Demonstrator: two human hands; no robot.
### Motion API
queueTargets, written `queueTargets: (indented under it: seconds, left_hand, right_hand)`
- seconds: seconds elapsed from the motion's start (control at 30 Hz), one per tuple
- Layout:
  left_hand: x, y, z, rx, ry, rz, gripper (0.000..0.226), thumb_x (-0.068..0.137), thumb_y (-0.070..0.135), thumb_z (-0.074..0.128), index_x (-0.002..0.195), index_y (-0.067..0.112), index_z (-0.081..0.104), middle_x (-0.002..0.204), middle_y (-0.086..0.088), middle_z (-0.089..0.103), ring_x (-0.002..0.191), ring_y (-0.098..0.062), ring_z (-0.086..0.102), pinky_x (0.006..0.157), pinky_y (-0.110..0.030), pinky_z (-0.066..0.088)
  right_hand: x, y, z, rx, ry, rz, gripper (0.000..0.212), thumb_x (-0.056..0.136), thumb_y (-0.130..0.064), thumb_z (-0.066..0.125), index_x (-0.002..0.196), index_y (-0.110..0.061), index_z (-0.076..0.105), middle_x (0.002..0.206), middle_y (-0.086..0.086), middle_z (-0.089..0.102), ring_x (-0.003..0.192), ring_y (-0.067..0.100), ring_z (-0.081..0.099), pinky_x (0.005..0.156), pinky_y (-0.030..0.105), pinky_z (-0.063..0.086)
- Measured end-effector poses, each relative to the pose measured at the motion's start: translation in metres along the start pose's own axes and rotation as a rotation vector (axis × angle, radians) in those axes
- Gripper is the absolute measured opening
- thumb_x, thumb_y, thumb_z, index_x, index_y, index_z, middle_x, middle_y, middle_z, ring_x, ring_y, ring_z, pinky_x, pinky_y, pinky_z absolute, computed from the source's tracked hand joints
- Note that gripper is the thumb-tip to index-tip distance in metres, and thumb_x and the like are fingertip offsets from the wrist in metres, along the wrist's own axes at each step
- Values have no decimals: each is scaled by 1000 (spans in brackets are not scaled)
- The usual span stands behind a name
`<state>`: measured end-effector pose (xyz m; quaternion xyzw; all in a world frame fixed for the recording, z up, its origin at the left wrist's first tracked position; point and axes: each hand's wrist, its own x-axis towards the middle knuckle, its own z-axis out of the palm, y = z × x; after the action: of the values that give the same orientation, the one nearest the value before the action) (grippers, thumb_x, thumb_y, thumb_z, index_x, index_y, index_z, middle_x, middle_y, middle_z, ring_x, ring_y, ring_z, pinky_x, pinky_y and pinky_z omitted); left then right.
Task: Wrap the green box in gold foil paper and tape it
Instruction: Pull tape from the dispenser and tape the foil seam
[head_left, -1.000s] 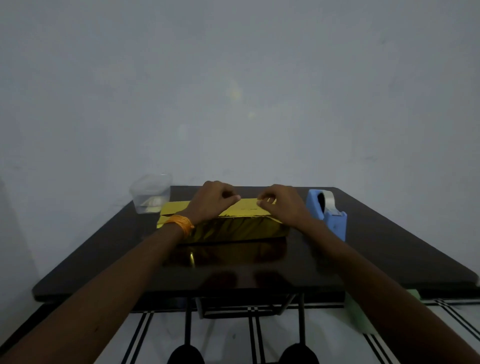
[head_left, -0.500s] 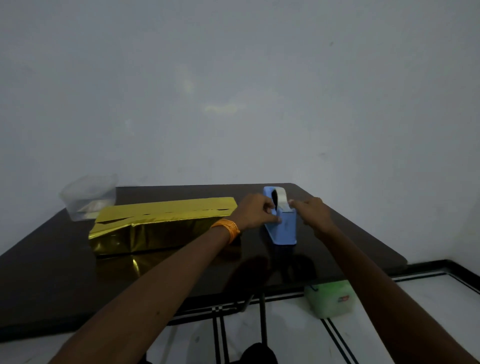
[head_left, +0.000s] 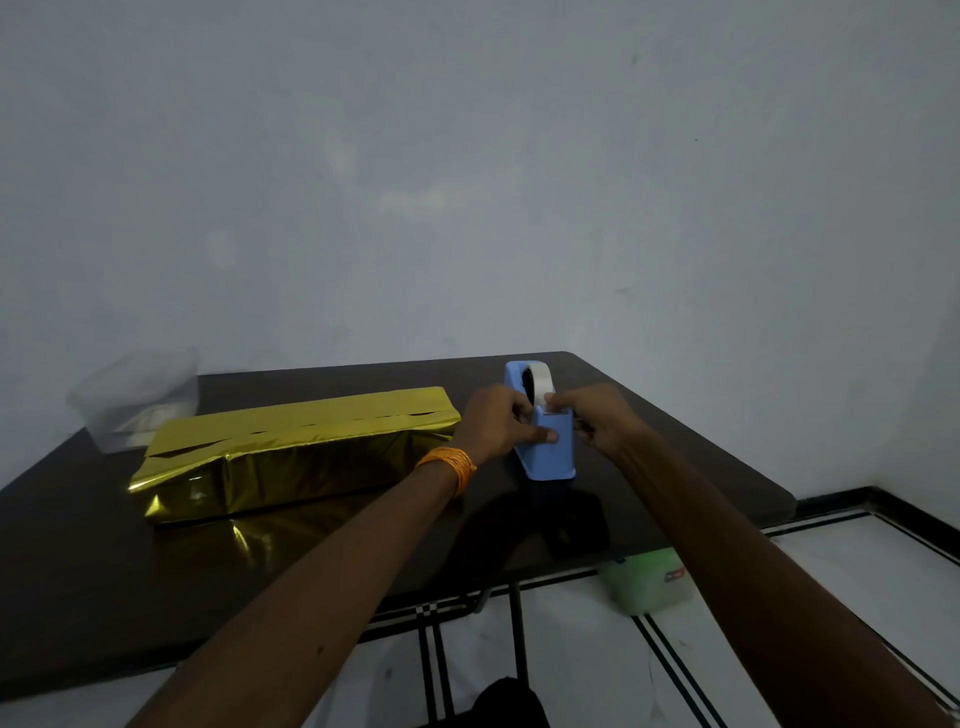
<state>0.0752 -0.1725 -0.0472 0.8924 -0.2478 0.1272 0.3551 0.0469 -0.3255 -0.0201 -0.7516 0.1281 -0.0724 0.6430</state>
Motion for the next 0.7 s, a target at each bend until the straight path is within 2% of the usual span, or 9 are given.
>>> queueTargets:
  seconds: [0.07,0.13,0.23,0.33,0.4,0.47,0.53,0.63,0.7]
  left_hand:
    - [1,0,2,11,-2,-4,40,68,44,86,72,6,72,73,-8,70,67,-22,63,58,-33,43]
    - [0,2,3,16,0,-8,41,68,44,86,72,6,71,73,-9,70,69,-23,63,58,-34,43]
    - [-2,4,3,2,-1,-23,41,69,41,86,77,4,71,78,-11,71,72,-25,64,61,-35,46]
    - [-2,3,3,-17,-6,-26,41,69,39,87,79,2,71,80,-13,71,75,-27,65,66,-39,49]
    - [-2,3,3,-20,-3,-23,42,69,40,86,79,2,71,80,-13,71,75,-27,65,66,-40,50]
    - [-4,3,4,-24,12,-24,42,70,40,86,80,2,71,80,-12,71,75,-25,65,65,-37,49]
    - [-5,2,4,-29,20,-28,41,70,39,86,79,2,70,78,-11,70,72,-22,64,59,-30,44]
    - [-5,4,5,-23,26,-24,40,70,39,85,68,5,65,66,-6,62,61,-16,54,50,-21,31]
    - [-6,6,5,-17,34,-15,42,71,41,85,59,13,56,61,-1,56,55,-11,47,47,-18,27]
  right_hand:
    - [3,-1,3,-51,37,-34,14,84,-6,75,75,0,66,74,13,65,54,15,55,41,19,42]
    - [5,-2,6,-117,73,-92,15,83,-9,76,76,2,70,82,16,70,62,18,60,56,28,47]
    - [3,-8,10,-134,114,-159,19,83,-9,75,67,0,69,75,14,68,70,24,63,62,34,48]
    - [-5,-15,9,-138,144,-206,17,81,-10,77,76,5,74,84,19,74,79,29,69,74,42,56]
    - [-12,-17,6,-124,149,-213,15,81,-11,77,72,0,74,85,17,74,72,21,66,65,35,52]
    - [-20,-13,2,-43,134,-183,19,81,-8,77,64,-5,69,78,13,72,53,8,60,48,22,43]
    - [-30,-7,0,3,126,-164,16,81,-7,78,68,-3,69,74,10,69,38,1,50,36,15,35]
    - [-37,9,-1,40,151,-124,16,82,-7,77,80,7,71,77,13,68,35,1,47,32,12,32]
    - [-38,19,-1,44,161,-113,19,83,-8,77,81,10,70,79,17,67,41,7,50,32,12,32]
